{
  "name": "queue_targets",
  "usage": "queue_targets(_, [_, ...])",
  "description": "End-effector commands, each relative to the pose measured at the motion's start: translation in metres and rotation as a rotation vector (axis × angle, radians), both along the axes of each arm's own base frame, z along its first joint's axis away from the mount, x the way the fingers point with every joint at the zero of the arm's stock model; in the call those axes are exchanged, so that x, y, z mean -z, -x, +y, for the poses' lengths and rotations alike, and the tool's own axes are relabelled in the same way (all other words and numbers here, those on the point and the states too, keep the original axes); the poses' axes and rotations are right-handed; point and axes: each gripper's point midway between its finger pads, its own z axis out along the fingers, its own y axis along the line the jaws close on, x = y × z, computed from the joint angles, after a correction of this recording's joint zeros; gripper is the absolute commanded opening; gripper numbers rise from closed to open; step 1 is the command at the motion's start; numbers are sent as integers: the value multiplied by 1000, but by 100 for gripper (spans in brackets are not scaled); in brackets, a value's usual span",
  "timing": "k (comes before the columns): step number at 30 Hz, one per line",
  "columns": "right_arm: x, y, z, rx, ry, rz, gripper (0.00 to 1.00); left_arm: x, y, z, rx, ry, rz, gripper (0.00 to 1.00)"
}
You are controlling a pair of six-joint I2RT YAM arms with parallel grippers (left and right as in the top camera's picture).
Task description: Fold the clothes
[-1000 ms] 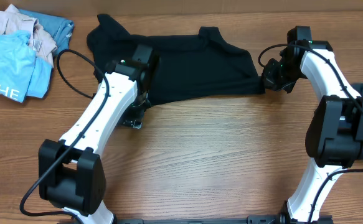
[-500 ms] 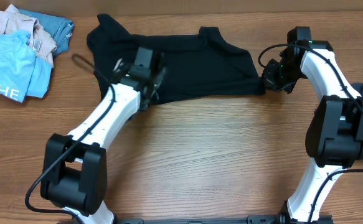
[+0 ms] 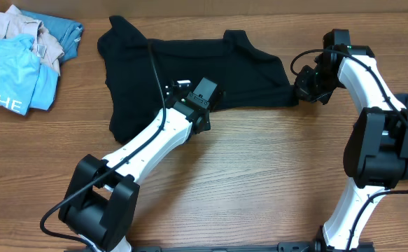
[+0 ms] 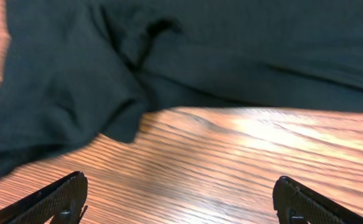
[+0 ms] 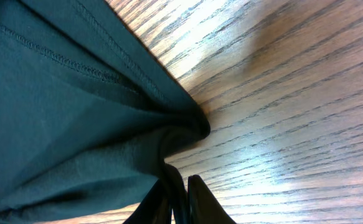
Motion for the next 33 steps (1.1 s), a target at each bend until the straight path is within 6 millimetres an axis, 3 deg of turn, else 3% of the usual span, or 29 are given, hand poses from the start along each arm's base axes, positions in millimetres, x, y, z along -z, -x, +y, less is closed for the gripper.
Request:
queue_targets(1, [-21, -11, -4, 13, 2, -60, 13, 20, -6, 13, 92, -166, 42, 98])
queue_targets(5, [-20, -10, -5, 13, 3, -58, 13, 41, -13, 10, 193, -226, 82, 97])
queue_targets(13, [-20, -9, -4, 13, 2, -54, 13, 41, -21, 16, 217, -285, 65, 95])
queue_targets(19, [-20, -8, -4, 13, 2, -50, 13, 64, -21, 32, 198, -321, 128, 96])
queue_targets(23, [-20, -8, -4, 13, 2, -50, 13, 61, -25, 43, 175, -363, 114, 95])
queue_targets(27, [-20, -7, -4, 13, 2, -45, 13, 61, -29, 64, 133, -366, 133, 86])
queue_targets(31, [-20, -7, -4, 13, 2, -46, 13, 61, -29, 74, 111, -368, 146, 56])
queue_targets(33, [-20, -7, -4, 13, 2, -46, 13, 61, -29, 72, 116, -368, 145, 48])
